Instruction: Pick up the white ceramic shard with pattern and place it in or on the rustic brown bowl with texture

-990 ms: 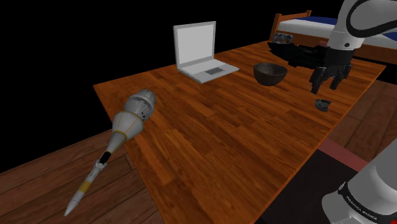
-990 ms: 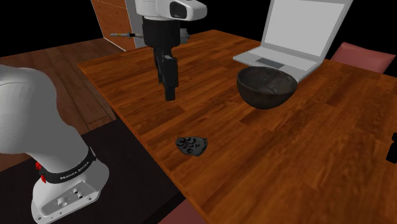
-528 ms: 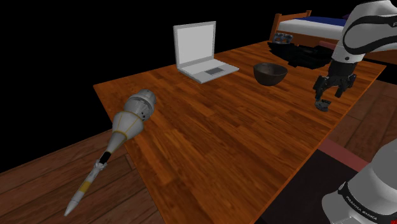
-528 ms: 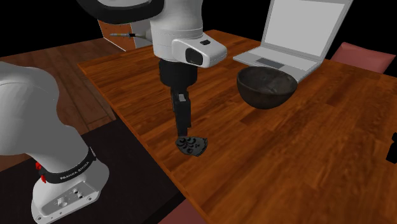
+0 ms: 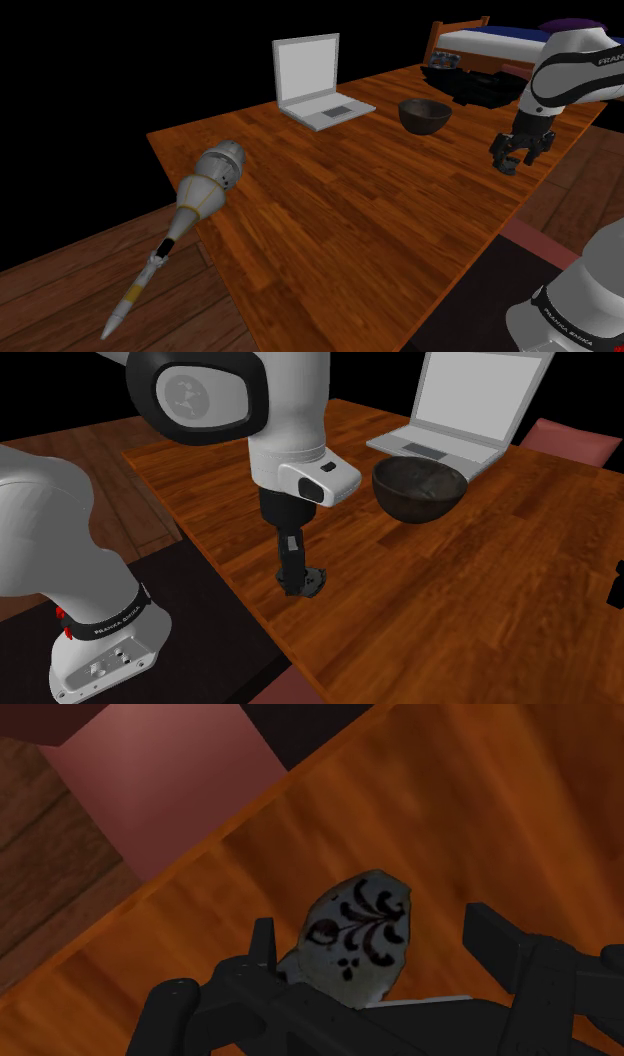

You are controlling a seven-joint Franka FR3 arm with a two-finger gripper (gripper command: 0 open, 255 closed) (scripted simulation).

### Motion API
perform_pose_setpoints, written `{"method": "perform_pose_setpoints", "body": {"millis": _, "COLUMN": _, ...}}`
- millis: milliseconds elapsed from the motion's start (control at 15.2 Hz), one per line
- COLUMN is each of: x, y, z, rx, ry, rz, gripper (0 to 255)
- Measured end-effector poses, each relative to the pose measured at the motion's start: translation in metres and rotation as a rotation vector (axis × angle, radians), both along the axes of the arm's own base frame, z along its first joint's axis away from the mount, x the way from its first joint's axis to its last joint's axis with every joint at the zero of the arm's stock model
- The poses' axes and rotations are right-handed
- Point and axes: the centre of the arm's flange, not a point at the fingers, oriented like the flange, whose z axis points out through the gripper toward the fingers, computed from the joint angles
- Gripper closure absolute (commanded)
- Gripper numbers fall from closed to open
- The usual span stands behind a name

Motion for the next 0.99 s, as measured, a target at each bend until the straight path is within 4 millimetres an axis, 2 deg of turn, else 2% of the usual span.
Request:
{"method": "perform_pose_setpoints", "body": {"millis": 132, "x": -0.0016, "y": -0.0002, "z": -0.007, "rx": 0.0, "ry": 0.0, "rz": 0.0, "gripper": 0}}
{"method": "perform_pose_setpoints", "body": {"millis": 462, "x": -0.0015, "y": -0.0012, "z": -0.0089, "rx": 0.0, "ry": 0.0, "rz": 0.0, "gripper": 0}}
{"method": "perform_pose_setpoints", "body": {"millis": 528, "x": -0.0015, "y": -0.0012, "z": -0.009, "rx": 0.0, "ry": 0.0, "rz": 0.0, "gripper": 255}}
{"method": "perform_pose_setpoints", "body": {"millis": 990, "x": 0.0008, "y": -0.0009, "z": -0.0057, "rx": -0.006, "ry": -0.008, "rz": 0.001, "gripper": 255}}
